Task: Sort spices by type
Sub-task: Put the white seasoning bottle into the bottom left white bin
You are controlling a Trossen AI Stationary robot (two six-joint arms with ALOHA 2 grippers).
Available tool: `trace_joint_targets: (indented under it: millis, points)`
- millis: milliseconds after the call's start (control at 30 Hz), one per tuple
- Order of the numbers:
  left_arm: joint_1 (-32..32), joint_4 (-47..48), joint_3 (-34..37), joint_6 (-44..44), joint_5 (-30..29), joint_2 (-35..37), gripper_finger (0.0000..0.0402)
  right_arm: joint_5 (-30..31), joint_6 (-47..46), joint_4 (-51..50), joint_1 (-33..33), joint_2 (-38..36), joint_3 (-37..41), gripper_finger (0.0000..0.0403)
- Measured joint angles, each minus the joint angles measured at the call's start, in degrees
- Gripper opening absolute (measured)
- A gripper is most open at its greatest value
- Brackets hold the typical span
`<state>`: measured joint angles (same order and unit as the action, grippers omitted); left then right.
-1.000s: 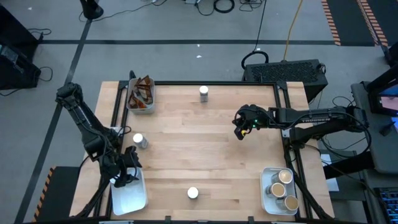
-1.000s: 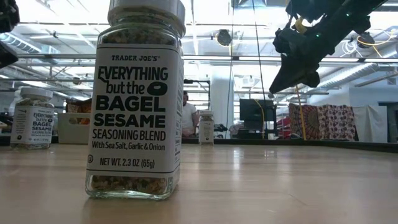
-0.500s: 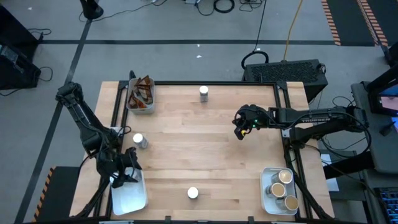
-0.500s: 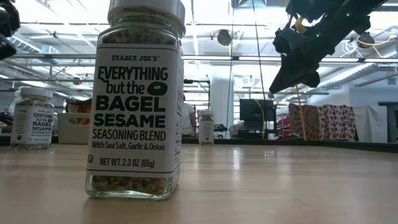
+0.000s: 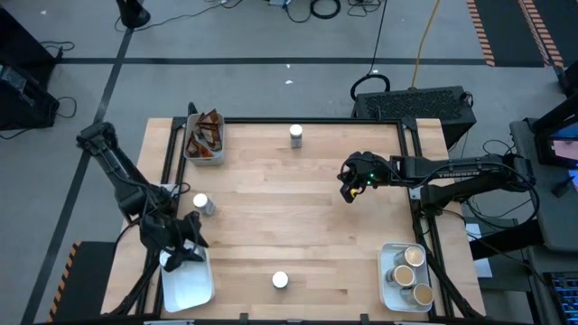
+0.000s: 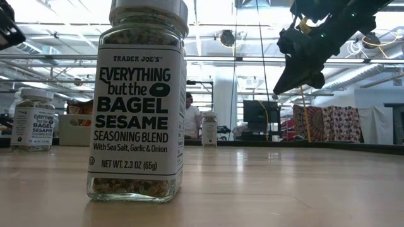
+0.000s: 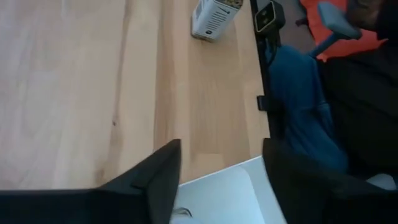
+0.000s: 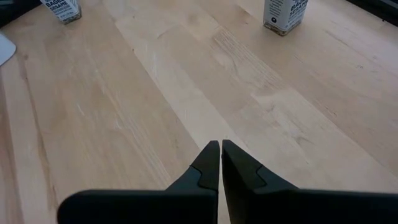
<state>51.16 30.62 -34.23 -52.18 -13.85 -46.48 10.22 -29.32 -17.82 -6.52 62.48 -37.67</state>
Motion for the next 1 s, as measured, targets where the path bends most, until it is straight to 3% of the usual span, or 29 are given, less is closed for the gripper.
trace_joint_targets:
  millis: [333,567,1000]
  points:
    - [-4.5,0.8,-1.2,1.6,5.4,-4.7,0.0015,0.0,0.0,0.0,0.0,0.0,0.0,0.0]
    - [-7.7,2.6,-1.7,3.0,11.4,-11.9,0.0004,0.0,0.0,0.0,0.0,0.0,0.0,0.0]
    - [-10.0,14.4,-10.4,3.4,17.0,-21.7,0.0003,0.0,0.2,0.0,0.0,0.0,0.0,0.0]
